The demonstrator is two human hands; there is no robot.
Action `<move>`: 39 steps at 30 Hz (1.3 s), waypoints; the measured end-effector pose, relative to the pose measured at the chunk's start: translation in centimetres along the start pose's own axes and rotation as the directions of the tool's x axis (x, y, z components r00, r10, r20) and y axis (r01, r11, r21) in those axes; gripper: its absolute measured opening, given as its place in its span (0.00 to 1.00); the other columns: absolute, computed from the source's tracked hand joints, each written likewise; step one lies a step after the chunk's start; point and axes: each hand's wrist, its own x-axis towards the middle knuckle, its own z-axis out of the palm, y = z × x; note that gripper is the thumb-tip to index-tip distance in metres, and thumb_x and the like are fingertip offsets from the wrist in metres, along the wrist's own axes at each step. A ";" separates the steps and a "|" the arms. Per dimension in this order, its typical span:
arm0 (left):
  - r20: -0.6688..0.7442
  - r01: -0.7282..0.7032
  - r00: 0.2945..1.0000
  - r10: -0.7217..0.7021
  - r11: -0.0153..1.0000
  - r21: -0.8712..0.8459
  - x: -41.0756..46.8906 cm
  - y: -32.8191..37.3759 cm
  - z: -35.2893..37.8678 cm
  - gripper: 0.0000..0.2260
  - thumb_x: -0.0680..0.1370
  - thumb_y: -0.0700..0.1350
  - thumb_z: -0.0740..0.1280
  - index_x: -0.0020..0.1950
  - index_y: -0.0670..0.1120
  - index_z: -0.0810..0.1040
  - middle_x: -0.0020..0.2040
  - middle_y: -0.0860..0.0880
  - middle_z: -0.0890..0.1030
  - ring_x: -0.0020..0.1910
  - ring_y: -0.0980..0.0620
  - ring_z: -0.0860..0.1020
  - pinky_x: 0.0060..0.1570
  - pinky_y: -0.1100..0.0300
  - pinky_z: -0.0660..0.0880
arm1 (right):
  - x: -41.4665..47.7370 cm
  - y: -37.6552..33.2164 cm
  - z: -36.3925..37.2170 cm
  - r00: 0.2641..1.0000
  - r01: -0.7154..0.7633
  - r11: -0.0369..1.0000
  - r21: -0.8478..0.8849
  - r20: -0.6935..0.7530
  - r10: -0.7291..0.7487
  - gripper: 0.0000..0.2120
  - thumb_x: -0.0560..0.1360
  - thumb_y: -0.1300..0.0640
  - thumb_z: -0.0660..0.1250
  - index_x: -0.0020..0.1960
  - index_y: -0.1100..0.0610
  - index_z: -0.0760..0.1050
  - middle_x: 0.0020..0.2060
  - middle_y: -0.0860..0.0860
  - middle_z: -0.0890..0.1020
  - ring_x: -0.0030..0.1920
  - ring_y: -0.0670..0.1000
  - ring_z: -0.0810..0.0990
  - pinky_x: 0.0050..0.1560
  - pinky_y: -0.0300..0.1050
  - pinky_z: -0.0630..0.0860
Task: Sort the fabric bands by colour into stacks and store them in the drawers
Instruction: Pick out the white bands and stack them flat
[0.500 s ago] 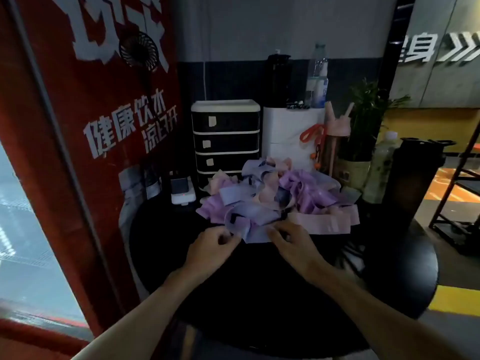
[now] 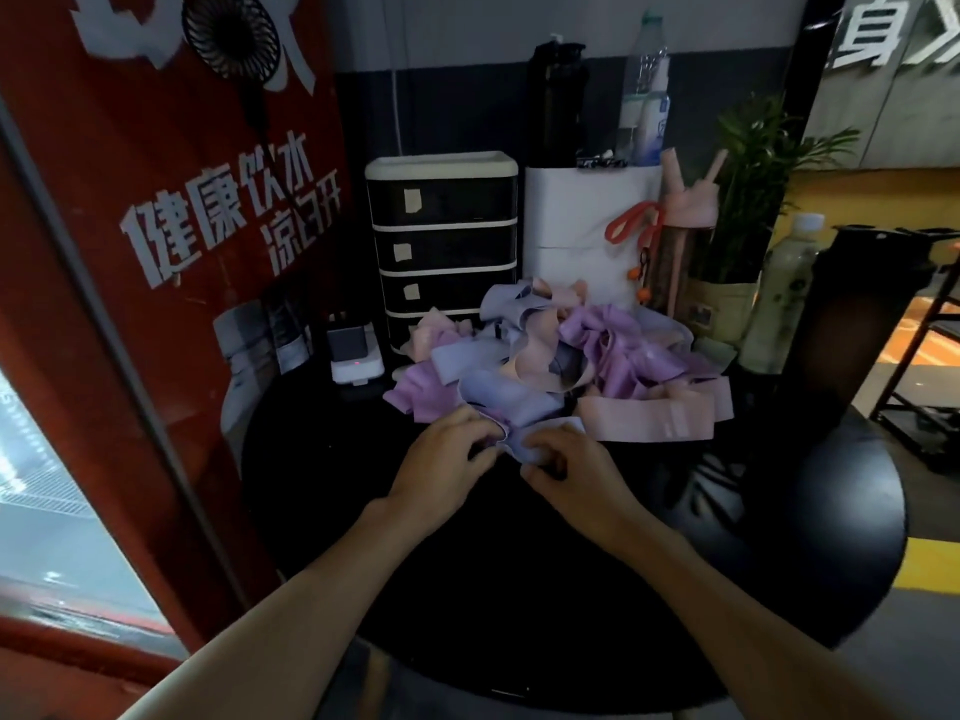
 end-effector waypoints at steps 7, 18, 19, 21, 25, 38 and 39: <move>-0.068 -0.127 0.990 0.121 0.987 -0.098 0.6 2.8 -1.8 0.01 0.79 0.38 0.68 0.50 0.41 0.78 0.49 0.50 0.79 0.48 0.55 0.76 0.45 0.59 0.75 | -0.3 -1.8 -1.4 0.998 -0.028 0.999 0.024 -0.051 0.029 0.12 0.73 0.62 0.72 0.39 0.48 0.72 0.38 0.45 0.70 0.37 0.40 0.69 0.40 0.30 0.67; -0.216 -0.277 0.945 0.244 0.951 -0.136 4.9 10.2 -11.9 0.07 0.80 0.38 0.66 0.54 0.43 0.82 0.49 0.52 0.83 0.50 0.58 0.80 0.52 0.63 0.75 | 2.8 -10.5 -7.9 0.979 0.122 0.951 0.282 -0.192 -0.068 0.15 0.75 0.61 0.70 0.61 0.56 0.74 0.51 0.45 0.78 0.49 0.42 0.76 0.49 0.37 0.74; -0.221 -0.284 0.943 0.248 0.948 -0.146 4.9 10.8 -12.5 0.06 0.80 0.37 0.66 0.54 0.42 0.82 0.48 0.52 0.83 0.49 0.58 0.80 0.52 0.63 0.75 | 2.8 -11.2 -8.3 0.981 0.128 0.959 0.251 -0.174 -0.085 0.14 0.76 0.61 0.69 0.60 0.57 0.75 0.49 0.47 0.79 0.48 0.42 0.77 0.47 0.37 0.74; -0.238 -0.282 0.942 0.237 0.943 -0.178 4.9 11.7 -13.7 0.06 0.80 0.38 0.67 0.54 0.43 0.82 0.48 0.52 0.83 0.49 0.59 0.80 0.51 0.64 0.75 | 2.8 -12.4 -8.7 0.977 0.155 0.969 0.193 -0.173 -0.122 0.05 0.77 0.61 0.68 0.50 0.62 0.78 0.38 0.50 0.78 0.37 0.42 0.74 0.37 0.38 0.70; -0.288 -0.244 0.943 0.165 0.932 -0.267 4.6 12.9 -15.3 0.06 0.79 0.39 0.68 0.54 0.47 0.81 0.48 0.56 0.82 0.47 0.61 0.79 0.48 0.65 0.76 | 2.6 -14.2 -9.2 0.960 0.166 0.949 0.269 -0.266 -0.093 0.08 0.78 0.62 0.67 0.44 0.67 0.77 0.31 0.54 0.78 0.29 0.42 0.72 0.28 0.32 0.67; -0.379 -0.128 0.923 -0.063 0.879 -0.459 3.2 13.9 -16.8 0.07 0.77 0.37 0.70 0.46 0.49 0.80 0.33 0.49 0.78 0.32 0.54 0.73 0.33 0.64 0.71 | 0.8 -15.9 -9.2 0.950 0.199 0.941 0.275 -0.290 -0.116 0.04 0.76 0.62 0.69 0.43 0.56 0.79 0.35 0.48 0.83 0.33 0.43 0.78 0.32 0.37 0.73; -0.370 -0.103 0.924 -0.092 0.875 -0.473 3.0 13.7 -16.7 0.07 0.78 0.38 0.70 0.46 0.50 0.80 0.31 0.47 0.76 0.29 0.52 0.70 0.30 0.63 0.69 | 0.7 -16.0 -9.2 0.942 0.210 0.940 0.269 -0.312 -0.122 0.04 0.77 0.63 0.68 0.46 0.56 0.79 0.38 0.50 0.83 0.36 0.45 0.79 0.34 0.39 0.74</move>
